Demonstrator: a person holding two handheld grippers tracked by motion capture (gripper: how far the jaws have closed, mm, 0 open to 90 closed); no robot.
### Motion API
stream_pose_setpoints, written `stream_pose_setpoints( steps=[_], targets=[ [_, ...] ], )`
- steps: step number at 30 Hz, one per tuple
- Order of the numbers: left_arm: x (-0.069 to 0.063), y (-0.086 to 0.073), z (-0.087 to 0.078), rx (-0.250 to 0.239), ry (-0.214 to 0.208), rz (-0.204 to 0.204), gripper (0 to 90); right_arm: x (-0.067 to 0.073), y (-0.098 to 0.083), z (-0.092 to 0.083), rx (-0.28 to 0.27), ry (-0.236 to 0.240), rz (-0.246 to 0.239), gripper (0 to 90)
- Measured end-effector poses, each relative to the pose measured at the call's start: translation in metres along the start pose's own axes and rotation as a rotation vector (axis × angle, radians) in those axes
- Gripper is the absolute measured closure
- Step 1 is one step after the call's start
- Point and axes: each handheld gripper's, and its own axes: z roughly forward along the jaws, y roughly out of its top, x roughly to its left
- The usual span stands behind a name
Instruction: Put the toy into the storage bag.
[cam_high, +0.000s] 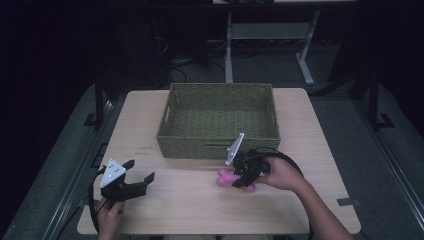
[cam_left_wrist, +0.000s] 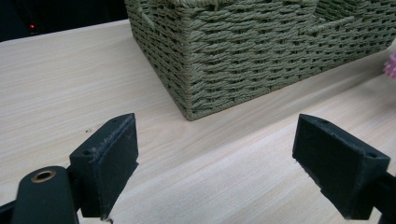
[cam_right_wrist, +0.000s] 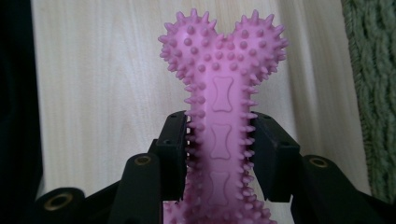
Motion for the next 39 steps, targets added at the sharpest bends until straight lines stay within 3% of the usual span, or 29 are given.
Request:
stream_pose_setpoints(
  steps=[5,14,39],
  targets=[
    [0.001,0.0,0.0,0.004,0.003,0.0,13.8,-0.003,0.0,-0.013,-0.037,0.022,0.004,58.4],
    [0.001,0.0,0.0,0.002,0.005,-0.006,13.8,-0.011,0.002,-0.028,-0.056,0.043,0.014,58.4],
    [0.002,-0.001,0.0,0.003,0.004,-0.005,13.8,-0.029,0.026,-0.068,-0.087,0.035,-0.011,58.5]
  ],
)
